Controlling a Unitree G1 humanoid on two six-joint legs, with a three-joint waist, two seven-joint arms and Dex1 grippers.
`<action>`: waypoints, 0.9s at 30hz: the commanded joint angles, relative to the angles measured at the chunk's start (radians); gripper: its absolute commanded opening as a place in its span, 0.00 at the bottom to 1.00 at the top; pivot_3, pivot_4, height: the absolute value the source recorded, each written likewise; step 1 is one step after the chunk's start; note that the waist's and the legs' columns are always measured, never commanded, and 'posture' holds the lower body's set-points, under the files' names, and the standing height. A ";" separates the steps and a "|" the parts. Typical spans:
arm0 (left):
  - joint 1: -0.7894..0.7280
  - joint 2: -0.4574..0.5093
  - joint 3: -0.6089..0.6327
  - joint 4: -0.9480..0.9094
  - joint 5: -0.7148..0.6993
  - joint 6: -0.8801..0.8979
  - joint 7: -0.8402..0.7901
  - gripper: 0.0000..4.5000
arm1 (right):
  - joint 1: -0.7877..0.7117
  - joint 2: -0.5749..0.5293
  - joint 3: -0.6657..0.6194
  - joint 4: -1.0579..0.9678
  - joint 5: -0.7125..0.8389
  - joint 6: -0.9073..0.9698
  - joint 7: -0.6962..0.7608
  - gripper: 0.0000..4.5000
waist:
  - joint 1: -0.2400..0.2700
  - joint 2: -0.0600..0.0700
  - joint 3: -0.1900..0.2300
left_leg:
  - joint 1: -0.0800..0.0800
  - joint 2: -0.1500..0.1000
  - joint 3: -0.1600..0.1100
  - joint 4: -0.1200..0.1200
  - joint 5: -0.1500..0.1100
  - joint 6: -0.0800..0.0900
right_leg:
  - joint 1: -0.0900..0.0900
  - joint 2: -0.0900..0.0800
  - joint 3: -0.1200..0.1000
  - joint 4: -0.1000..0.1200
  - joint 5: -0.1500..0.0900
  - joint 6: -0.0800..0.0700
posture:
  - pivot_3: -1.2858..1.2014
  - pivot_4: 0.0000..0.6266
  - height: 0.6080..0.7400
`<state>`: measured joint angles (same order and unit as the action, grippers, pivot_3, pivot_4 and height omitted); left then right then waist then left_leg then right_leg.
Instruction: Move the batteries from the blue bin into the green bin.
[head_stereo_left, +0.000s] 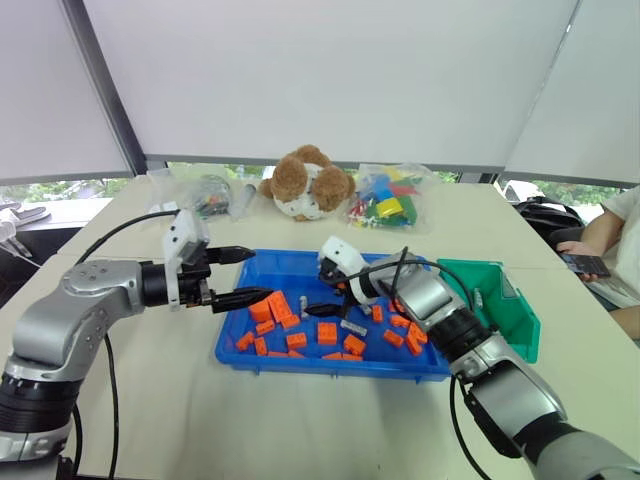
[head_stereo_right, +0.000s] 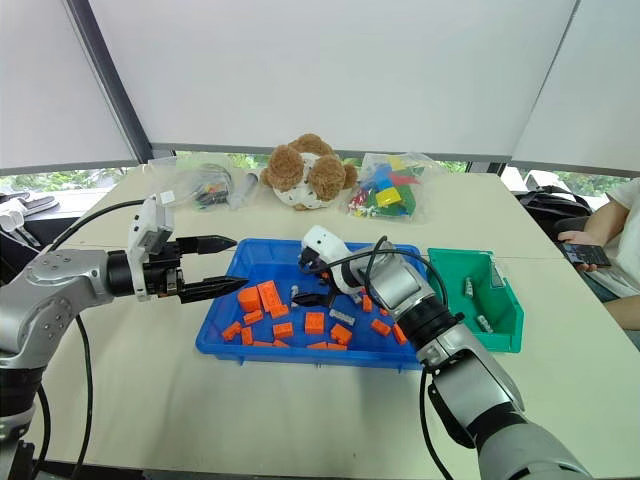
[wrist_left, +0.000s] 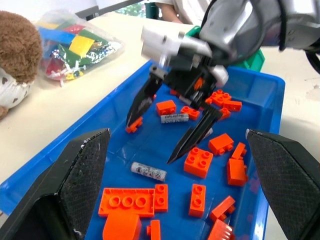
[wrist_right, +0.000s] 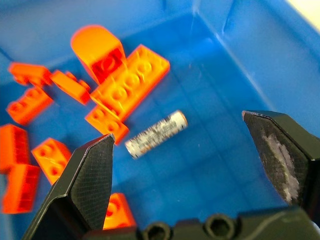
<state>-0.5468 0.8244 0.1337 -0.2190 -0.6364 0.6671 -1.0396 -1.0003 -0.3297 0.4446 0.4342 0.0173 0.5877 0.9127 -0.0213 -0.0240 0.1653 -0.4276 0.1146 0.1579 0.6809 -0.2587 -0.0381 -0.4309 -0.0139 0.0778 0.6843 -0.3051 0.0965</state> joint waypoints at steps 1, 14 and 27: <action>-0.010 0.019 0.020 -0.031 -0.003 -0.009 0.004 1.00 | -0.005 0.030 -0.002 0.049 -0.014 -0.080 0.026 0.99 | -0.001 0.000 0.000 | 0.000 0.000 0.000 0.000 0.000 0.000 | 0.000 0.000 0.000 0.000 0.000 0.000 | 0.52 0.24 0.90; 0.003 0.030 0.035 -0.063 -0.021 0.011 0.029 1.00 | -0.051 0.105 0.005 0.329 -0.086 -0.301 0.078 0.99 | -0.003 0.000 0.000 | 0.000 0.000 0.000 0.000 0.000 0.000 | 0.000 0.000 0.000 0.000 0.000 0.000 | 0.52 0.24 0.90; 0.000 0.033 0.032 -0.067 -0.020 0.011 0.036 1.00 | -0.161 0.163 -0.056 0.638 -0.130 -0.383 0.066 0.99 | -0.023 0.000 0.000 | 0.001 0.000 0.000 0.000 0.000 -0.001 | 0.001 0.000 0.000 0.000 0.000 0.000 | 0.52 0.24 0.90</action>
<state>-0.5417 0.8419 0.1367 -0.2569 -0.6440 0.6858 -1.0020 -1.1613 -0.1704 0.3856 1.0376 -0.0778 0.2007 0.9793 -0.0440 -0.0239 0.1654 -0.4268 0.1147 0.1574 0.6808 -0.2584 -0.0388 -0.4296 -0.0141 0.0774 0.6843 -0.3050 0.0966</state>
